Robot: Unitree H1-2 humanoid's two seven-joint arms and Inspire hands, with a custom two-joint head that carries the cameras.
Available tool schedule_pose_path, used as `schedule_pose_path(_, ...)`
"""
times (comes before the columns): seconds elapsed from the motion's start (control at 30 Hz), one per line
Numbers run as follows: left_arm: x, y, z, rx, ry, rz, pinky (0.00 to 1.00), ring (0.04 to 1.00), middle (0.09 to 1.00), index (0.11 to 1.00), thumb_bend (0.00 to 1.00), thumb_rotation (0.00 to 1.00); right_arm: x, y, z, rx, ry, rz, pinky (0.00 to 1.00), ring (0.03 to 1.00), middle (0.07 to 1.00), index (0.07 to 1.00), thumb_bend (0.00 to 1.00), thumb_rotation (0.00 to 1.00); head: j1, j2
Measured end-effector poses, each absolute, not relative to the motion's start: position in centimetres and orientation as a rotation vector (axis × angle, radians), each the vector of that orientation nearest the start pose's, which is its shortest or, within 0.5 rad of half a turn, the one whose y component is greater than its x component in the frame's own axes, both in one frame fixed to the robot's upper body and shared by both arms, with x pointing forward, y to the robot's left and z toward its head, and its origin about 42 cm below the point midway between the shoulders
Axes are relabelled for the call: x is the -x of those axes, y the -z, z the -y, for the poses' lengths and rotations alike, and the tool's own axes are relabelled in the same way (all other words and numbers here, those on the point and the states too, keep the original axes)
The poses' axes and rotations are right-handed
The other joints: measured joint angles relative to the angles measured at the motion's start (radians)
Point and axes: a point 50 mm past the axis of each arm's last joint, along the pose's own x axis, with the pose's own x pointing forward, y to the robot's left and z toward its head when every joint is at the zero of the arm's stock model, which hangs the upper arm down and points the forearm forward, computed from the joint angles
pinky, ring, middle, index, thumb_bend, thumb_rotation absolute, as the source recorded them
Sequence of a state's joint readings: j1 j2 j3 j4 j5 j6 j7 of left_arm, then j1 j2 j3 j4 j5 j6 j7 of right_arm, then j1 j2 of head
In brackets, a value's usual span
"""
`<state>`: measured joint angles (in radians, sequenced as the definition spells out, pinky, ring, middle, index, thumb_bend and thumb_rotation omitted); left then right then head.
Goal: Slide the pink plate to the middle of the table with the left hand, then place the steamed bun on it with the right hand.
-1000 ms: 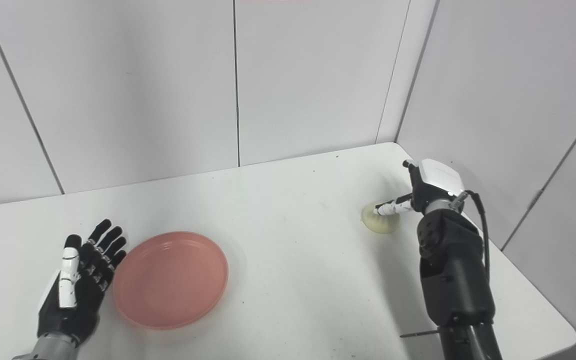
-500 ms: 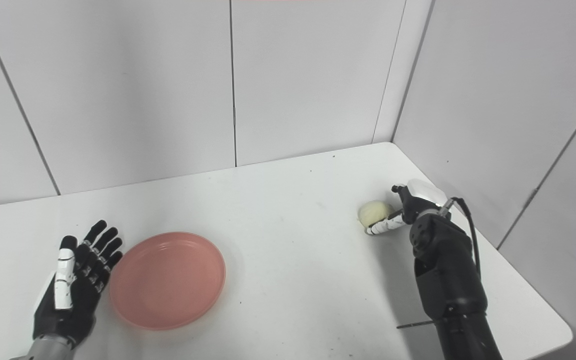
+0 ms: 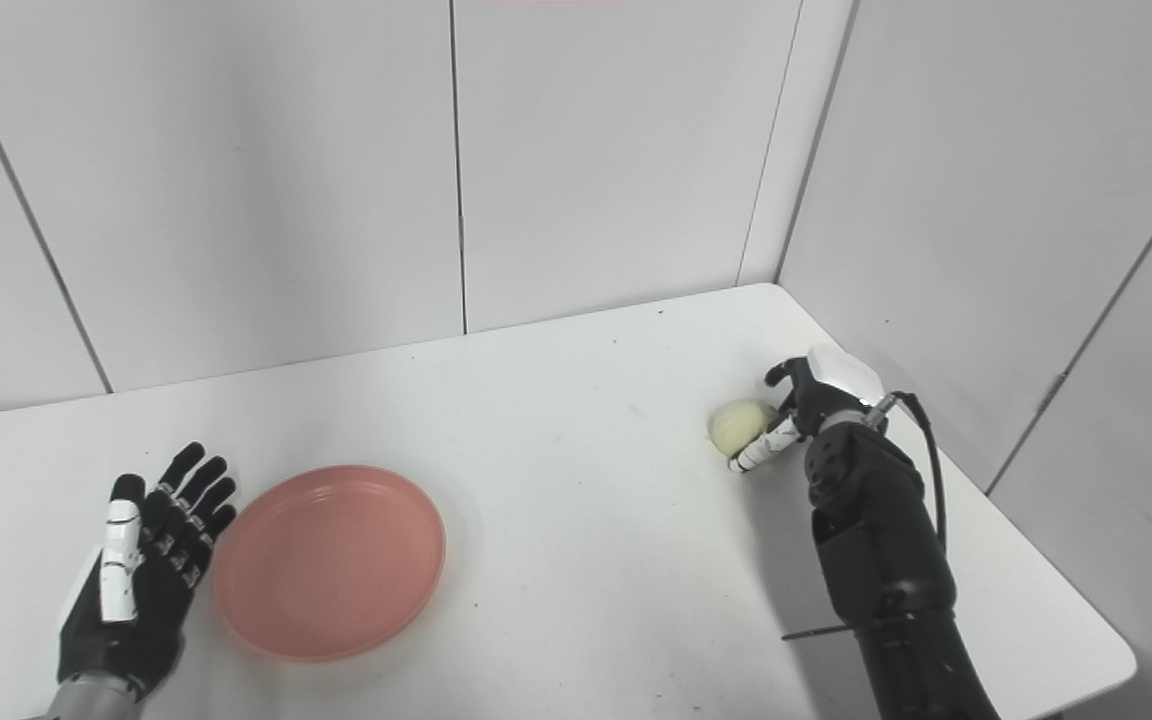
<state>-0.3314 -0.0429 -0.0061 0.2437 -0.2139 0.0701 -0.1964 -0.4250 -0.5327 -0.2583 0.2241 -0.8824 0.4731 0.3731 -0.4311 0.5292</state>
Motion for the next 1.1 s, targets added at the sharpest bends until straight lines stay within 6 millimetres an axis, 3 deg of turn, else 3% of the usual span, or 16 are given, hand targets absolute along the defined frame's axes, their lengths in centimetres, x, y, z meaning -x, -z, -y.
schedule_pose_path(0.6,-38.2,-13.4,-14.9,0.237,0.321,0.015,0.98,0.950,0.931,0.912,0.59,1.00,-38.6,-23.6,45.1,1.087,0.382,-0.444,0.36,0.413,0.450,0.535,0.52,0.00,0.038,0.008)
schedule_pose_path(0.73,-38.2,-13.4,-14.5,0.228,0.327,0.013,0.98,0.951,0.933,0.920,0.61,1.00,-38.4,-24.0,44.5,1.043,0.364,-0.396,0.36,0.411,0.437,0.532,0.52,0.00,0.113,0.015)
schedule_pose_path(0.77,-38.2,-13.4,-14.5,0.225,0.325,0.012,0.98,0.950,0.932,0.919,0.61,1.00,-38.4,-24.2,44.3,1.026,0.363,-0.369,0.36,0.406,0.434,0.531,0.52,0.00,0.161,0.018)
schedule_pose_path(0.93,-38.1,-13.3,-13.4,0.232,0.332,0.017,0.97,0.938,0.924,0.910,0.62,1.00,-38.4,-25.0,43.4,0.990,0.327,-0.251,0.33,0.386,0.424,0.521,0.52,0.00,0.239,0.025)
schedule_pose_path(1.1,-38.0,-12.8,-12.3,0.250,0.322,0.029,0.95,0.925,0.917,0.909,0.61,0.99,-38.0,-25.2,41.1,0.978,0.204,-0.126,0.33,0.393,0.448,0.517,0.52,0.00,0.333,0.034)
